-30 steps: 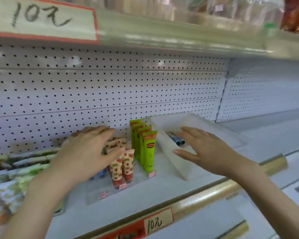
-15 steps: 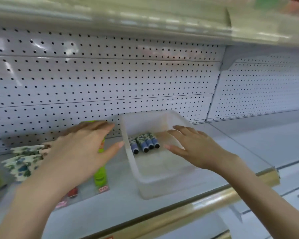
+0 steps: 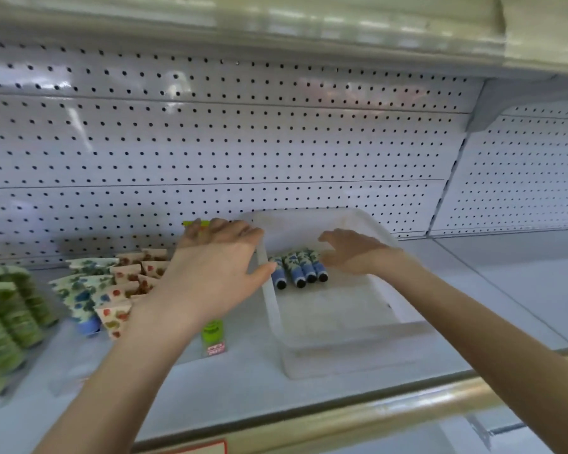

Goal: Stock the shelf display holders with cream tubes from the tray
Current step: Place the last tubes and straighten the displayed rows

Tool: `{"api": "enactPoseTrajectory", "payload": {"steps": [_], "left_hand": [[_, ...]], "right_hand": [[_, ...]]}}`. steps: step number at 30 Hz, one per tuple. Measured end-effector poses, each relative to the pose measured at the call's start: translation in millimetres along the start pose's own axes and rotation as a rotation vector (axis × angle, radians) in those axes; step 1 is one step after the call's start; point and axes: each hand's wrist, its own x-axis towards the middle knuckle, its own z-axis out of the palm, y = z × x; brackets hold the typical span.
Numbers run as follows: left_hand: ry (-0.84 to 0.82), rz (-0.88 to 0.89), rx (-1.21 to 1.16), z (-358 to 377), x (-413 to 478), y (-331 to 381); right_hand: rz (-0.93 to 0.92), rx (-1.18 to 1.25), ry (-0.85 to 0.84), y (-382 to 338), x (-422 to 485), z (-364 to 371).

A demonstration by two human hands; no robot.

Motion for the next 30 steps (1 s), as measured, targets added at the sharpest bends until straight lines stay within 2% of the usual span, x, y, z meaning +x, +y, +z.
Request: {"api": "enactPoseTrajectory", "payload": {"steps": [2, 6, 11, 14, 17, 19, 21, 23, 26, 28, 30], "left_hand": [[-0.003, -0.005, -0.001, 4, 5, 7], [0.033, -0.020, 0.013, 13, 14, 18], [0.164, -0.023, -0.032, 20, 22, 28], [0.094, -0.057, -0.004, 22, 28, 31], [0.097, -0.051, 0.026, 24, 41, 37], [0.080, -0.062, 0.040, 25, 52, 42], [0.072, -0.114, 0.030, 26, 65, 46], [0.135, -0.191, -0.002, 27, 78, 48], [0.224, -0.317, -0.058, 29, 93, 44], [0.283, -0.351, -0.154, 32, 99, 41], [0.357, -0.336, -0.375, 36, 101, 39]], "right_hand": [[0.014, 0.111, -0.040, 2, 31, 6], [0.165, 0.243, -0.148, 10, 71, 30], [0.230, 0.435, -0.195, 21, 88, 43], [0.247, 0.566, -0.285, 30, 84, 36], [0.239, 0.588, -0.325, 33, 81, 32], [0.202, 0.634, -0.289, 32, 82, 27], [0.134, 0.722, -0.157, 32, 84, 18], [-0.008, 0.880, -0.038, 29, 80, 8], [-0.248, 1.118, 0.023, 20, 67, -4], [-0.344, 1.198, 0.029, 14, 62, -9], [-0.401, 1.214, 0.015, 9, 59, -10]]}}
